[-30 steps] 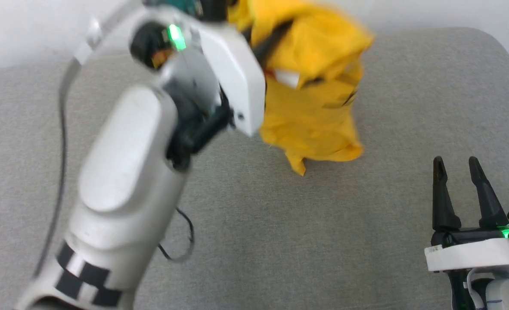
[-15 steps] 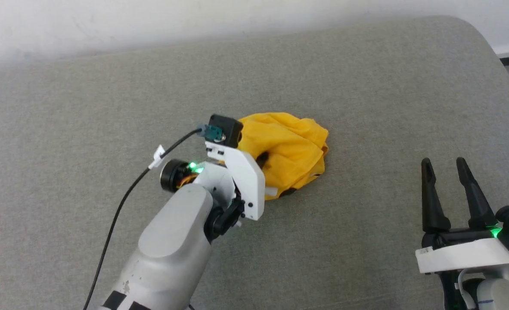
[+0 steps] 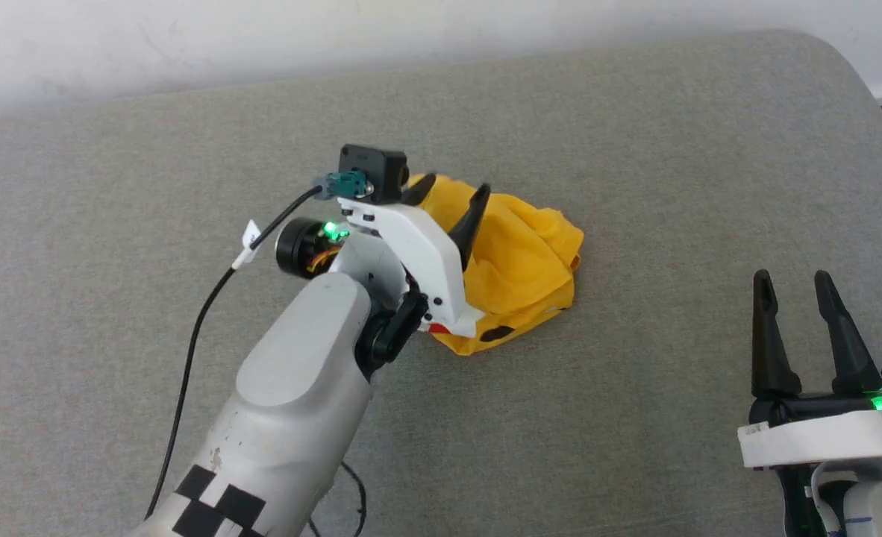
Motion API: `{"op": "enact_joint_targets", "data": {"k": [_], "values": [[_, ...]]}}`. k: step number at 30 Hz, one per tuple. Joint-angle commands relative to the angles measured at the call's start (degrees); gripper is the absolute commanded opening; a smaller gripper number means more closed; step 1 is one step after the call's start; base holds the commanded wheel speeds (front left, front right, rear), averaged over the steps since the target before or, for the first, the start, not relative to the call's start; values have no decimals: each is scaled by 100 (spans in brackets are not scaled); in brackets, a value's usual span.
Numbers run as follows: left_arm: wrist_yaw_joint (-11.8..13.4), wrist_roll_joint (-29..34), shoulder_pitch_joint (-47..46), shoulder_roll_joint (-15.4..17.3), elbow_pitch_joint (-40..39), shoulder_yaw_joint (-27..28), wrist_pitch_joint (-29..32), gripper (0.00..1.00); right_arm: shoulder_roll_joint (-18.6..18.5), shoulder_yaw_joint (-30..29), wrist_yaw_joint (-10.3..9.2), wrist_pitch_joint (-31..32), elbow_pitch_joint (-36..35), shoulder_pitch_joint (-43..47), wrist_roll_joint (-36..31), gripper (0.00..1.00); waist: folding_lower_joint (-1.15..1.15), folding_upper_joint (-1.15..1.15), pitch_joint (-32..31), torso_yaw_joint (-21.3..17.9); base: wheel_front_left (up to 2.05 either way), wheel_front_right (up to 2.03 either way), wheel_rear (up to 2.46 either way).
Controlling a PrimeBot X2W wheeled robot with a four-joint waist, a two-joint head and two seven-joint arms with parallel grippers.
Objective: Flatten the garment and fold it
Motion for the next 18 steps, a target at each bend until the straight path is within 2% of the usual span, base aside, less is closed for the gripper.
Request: {"op": "enact_joint_targets", "data": {"k": [1,5,9,13,16,18], "values": [[-1,36,-51,21,-194,18,-169,100,13,-7,-11,-26,-7,10,-32,100,0,0,-68,96,0,0,0],[221,266,260,308,-905,95,-724,100,13,10,-11,-26,-41,31,-28,100,0,0,-100,176,0,0,0],[613,577,940,723,-1750,262,-1489,100,13,17,-11,-26,-70,58,-24,100,0,0,-108,220,0,0,0],[1184,1018,1816,1148,-2590,516,-2141,100,13,21,-11,-26,-119,101,-32,100,0,0,-92,240,0,0,0],[1602,1335,2544,1337,-3240,811,-2269,100,13,7,-11,-26,-151,131,-51,100,0,0,-75,250,0,0,0],[1805,1571,2999,1328,-3820,1105,-2279,100,13,11,-11,-26,-158,155,-67,100,0,0,-66,252,0,0,0]]}}
